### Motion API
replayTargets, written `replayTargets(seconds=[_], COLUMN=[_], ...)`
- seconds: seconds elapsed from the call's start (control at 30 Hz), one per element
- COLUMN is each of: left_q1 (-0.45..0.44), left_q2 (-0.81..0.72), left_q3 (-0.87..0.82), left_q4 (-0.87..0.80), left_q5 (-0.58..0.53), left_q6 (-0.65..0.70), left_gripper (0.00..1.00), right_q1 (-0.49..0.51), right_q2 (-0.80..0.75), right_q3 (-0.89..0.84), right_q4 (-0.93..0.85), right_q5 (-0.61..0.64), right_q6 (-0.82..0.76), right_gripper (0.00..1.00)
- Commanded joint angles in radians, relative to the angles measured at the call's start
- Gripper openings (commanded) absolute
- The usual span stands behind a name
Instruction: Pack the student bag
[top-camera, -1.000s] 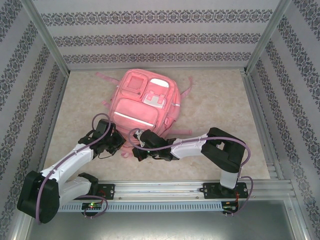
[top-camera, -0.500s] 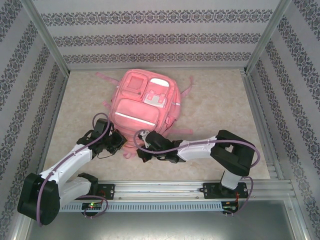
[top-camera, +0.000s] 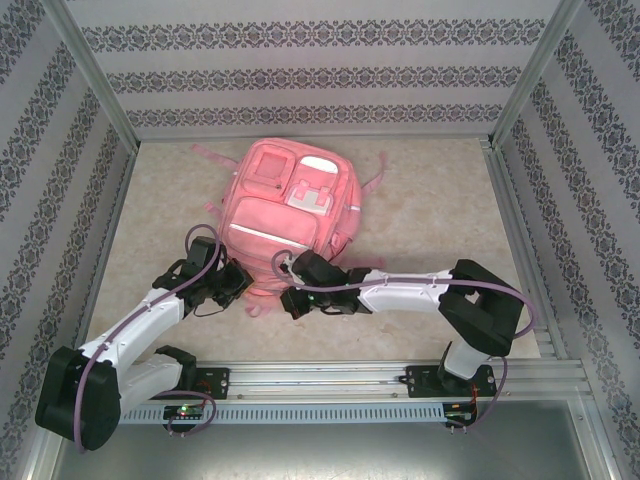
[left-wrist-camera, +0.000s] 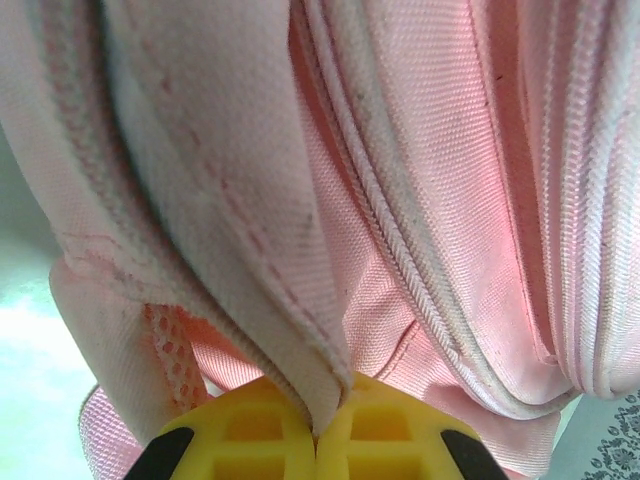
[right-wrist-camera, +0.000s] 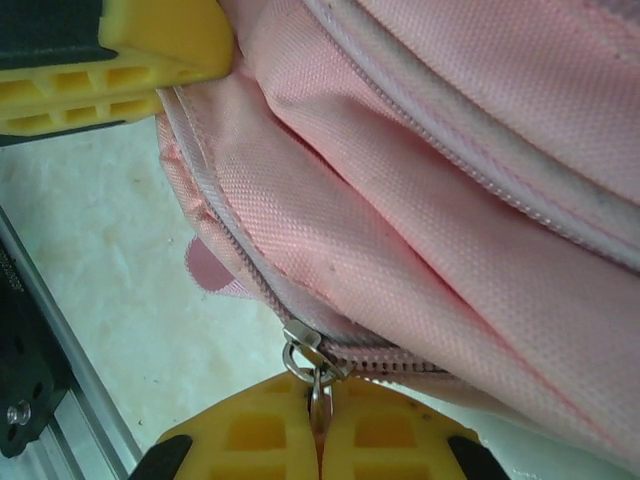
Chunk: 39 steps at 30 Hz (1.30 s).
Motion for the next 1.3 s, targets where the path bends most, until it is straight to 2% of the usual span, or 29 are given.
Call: replayTargets(seconds=[0.0, 0.17, 0.33, 0.37, 0.47, 0.57, 0.77, 1.03, 1.27], left_q1=[0.036, 0.052, 0.074, 0.077, 0.077, 0.072, -0.011, -0.196, -0.23], left_q2=[-0.023, -0.039, -0.046, -0.046, -0.048, -0.081, -0.15, -0.061, -0.028], left_q3=[0.027, 0.03, 0.04, 0.041, 0.053, 0.057, 0.095, 0.1, 0.119], left_q4=[-0.003, -0.023, -0.046, -0.048, -0.063, -0.082, -0.131, -0.084, -0.123], left_q5=[-0.124, -0.119, -0.115, -0.112, -0.097, -0.062, -0.095, -0.212, -0.288], left_q6=[0.045, 0.052, 0.064, 0.063, 0.04, -0.007, -0.08, -0.214, -0.283], left_gripper=[0.0, 0.0, 0.0, 0.02, 0.21, 0.26, 0.39, 0.43, 0.48], right_q1=[-0.007, -0.052, -0.071, -0.07, -0.07, -0.07, -0.07, -0.071, -0.07], right_q2=[0.007, -0.004, -0.012, -0.004, 0.04, 0.08, 0.13, 0.146, 0.144], right_q3=[0.026, 0.008, -0.023, -0.017, 0.017, 0.033, 0.047, 0.058, 0.045], right_q4=[-0.219, -0.27, -0.191, -0.17, -0.11, -0.049, 0.056, 0.079, 0.095], right_q5=[-0.025, -0.033, -0.034, -0.044, -0.064, -0.059, -0.07, -0.07, -0.064], right_q6=[-0.03, -0.058, -0.055, -0.047, -0.017, 0.03, 0.093, 0.106, 0.108], right_gripper=[0.0, 0.0, 0.0, 0.0, 0.0, 0.0, 0.0, 0.0, 0.0])
